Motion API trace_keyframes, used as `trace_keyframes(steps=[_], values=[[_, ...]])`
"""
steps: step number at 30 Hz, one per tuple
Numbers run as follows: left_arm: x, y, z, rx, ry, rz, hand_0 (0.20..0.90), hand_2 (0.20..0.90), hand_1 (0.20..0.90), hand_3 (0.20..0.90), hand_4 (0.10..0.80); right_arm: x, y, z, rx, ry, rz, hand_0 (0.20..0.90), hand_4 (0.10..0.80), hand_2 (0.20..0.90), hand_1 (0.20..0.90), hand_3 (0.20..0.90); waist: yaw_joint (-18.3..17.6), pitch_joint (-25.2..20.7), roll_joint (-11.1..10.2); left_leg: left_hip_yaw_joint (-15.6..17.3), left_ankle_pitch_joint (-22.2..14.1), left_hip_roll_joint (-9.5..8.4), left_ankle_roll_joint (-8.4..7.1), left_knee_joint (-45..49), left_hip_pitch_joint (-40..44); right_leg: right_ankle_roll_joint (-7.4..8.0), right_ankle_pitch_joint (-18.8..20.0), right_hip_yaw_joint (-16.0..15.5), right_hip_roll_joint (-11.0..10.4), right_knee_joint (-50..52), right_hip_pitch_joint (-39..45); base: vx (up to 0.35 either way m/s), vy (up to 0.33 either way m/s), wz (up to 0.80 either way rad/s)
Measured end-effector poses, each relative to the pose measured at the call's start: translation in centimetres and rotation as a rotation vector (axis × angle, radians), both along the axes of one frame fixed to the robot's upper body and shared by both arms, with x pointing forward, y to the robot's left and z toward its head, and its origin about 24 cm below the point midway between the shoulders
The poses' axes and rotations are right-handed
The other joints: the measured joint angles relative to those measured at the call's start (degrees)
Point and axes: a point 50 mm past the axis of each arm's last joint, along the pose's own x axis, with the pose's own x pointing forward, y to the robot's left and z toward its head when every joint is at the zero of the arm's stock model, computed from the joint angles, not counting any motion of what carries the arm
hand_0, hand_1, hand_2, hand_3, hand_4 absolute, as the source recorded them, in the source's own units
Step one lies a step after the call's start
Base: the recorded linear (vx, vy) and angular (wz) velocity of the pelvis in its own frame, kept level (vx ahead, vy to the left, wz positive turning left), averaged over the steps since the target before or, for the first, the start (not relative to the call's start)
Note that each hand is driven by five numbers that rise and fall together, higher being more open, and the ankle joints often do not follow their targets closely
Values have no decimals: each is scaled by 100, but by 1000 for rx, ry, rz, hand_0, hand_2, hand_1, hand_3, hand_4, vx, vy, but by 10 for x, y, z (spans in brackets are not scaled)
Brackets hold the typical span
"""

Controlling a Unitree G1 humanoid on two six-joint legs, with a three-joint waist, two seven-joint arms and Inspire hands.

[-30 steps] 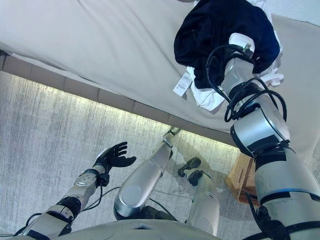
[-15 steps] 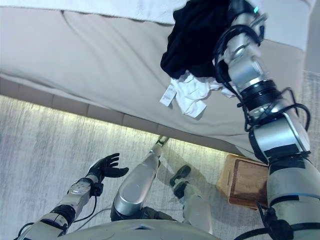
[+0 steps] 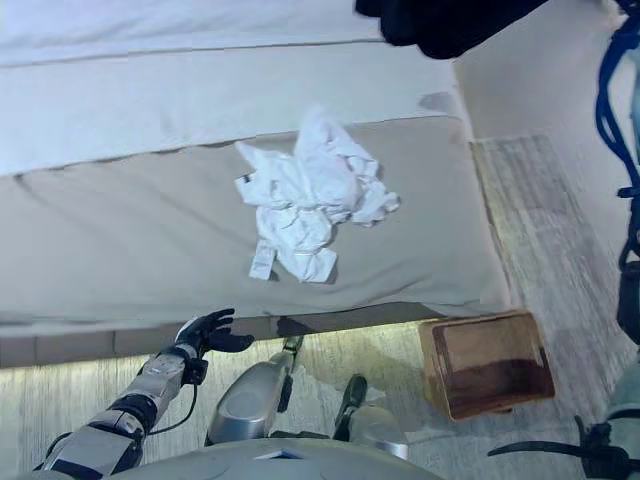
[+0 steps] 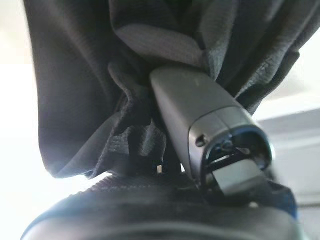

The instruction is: Pick up the clothes from the bed and place them into the basket

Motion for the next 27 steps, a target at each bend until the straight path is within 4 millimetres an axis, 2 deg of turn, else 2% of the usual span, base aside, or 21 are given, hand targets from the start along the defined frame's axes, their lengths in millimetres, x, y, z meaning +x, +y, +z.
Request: trace_keyframes(steps=[1,2,6,7,10,17,18,20,23,24,27], values=[[-3,-1,-2,0,15,-3,900,900,900,900,800,-3,-4,-1,11,-15,-11,300,100,300,300,200,-75,-17,14,63,0,18,0,-40,67,0,0,28,8,-26,39,-15,-59,-33],[-13,-2,-8,2,54,-8,900,900,900,900,800,-8,-16,-8,47,-35,-31,300,100,300,300,200,-197,-109,39,109,-3,43,2,-59,169,-1,1,133,29,-70,125,-2,-61,-36],[-47,-7,-24,-18,156,-18,900,900,900,900,800,-13,-40,-30,153,-6,-49,300,100,300,300,200,-567,-562,184,337,-130,196,28,-66,290,-12,8,327,145,-106,153,-13,-59,-32],[-46,-9,-24,-21,157,-24,900,900,900,900,800,-13,-43,-34,166,5,-50,300,100,300,300,200,-616,-604,200,359,-138,214,35,-66,321,-12,8,364,157,-106,154,-23,-53,-28],[-61,-12,-30,-32,203,-18,900,900,900,900,800,-12,-62,-68,227,111,-69,300,100,300,300,200,-869,-870,315,544,-210,334,-22,-68,395,-19,12,568,262,-107,130,-23,-66,-35],[-58,-17,-30,-42,197,-34,900,900,900,900,800,-6,-81,-137,266,444,-63,300,100,300,300,200,-1292,-1119,510,831,-238,528,-57,-95,428,-108,70,863,357,-108,-11,-10,-71,-27],[-58,-17,-30,-45,197,-37,900,900,900,900,800,-4,-82,-156,274,558,-33,300,100,300,300,200,-1342,-1154,527,904,-238,552,-57,-96,433,-139,91,930,361,-108,-41,-2,-73,-19],[-56,-18,-29,-44,193,-45,900,900,900,900,800,-4,-84,-181,287,691,-12,300,100,300,300,200,-1420,-1159,534,913,-238,568,-57,-96,435,-157,106,937,368,-108,-46,-4,-113,-10],[-57,-19,-30,-38,205,-81,900,900,900,900,800,-3,-90,-220,284,921,-29,300,100,300,300,200,-1442,-1162,535,958,-237,584,-59,-92,440,-163,111,961,375,-108,-56,6,-102,-4],[-58,-20,-31,-35,210,-89,900,900,900,900,800,-2,-91,-227,289,957,-30,300,100,300,300,200,-1439,-1162,535,974,-237,587,-59,-93,441,-163,111,969,375,-108,-59,25,-109,-5],[-65,-20,-33,-35,233,-111,900,900,900,900,800,-4,-94,-266,314,1115,-65,300,100,300,300,200,-1387,-1164,539,1000,-236,586,-60,-84,440,-163,111,979,369,-109,-68,19,-115,-2]])
